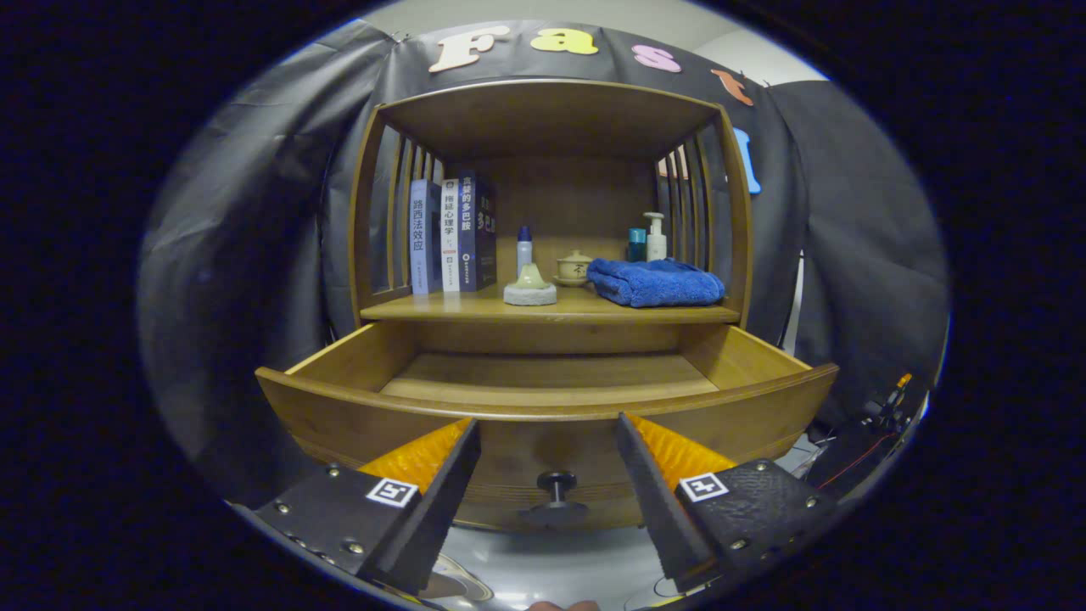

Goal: Pull open the drawer, take out the items inside it, and place them on the countertop above the cabinet.

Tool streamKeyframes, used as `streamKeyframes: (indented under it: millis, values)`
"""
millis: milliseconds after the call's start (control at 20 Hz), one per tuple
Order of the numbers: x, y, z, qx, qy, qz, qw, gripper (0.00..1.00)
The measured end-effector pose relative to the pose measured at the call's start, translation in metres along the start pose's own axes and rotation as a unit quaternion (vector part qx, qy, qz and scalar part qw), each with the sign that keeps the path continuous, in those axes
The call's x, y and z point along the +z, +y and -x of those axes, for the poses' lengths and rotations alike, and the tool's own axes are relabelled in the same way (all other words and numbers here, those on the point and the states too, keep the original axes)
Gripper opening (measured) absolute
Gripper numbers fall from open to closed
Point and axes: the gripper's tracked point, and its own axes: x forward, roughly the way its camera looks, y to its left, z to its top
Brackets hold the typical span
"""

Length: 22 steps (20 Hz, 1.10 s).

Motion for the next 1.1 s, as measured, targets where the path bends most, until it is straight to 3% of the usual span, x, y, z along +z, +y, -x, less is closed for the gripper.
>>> streamKeyframes:
  millis: [700,1100]
  values:
    - [0.008,0.001,-0.002,0.0,-0.006,0.002,1.0,0.96]
    - [0.012,0.005,-0.026,-0.002,0.0,-0.003,1.0,0.98]
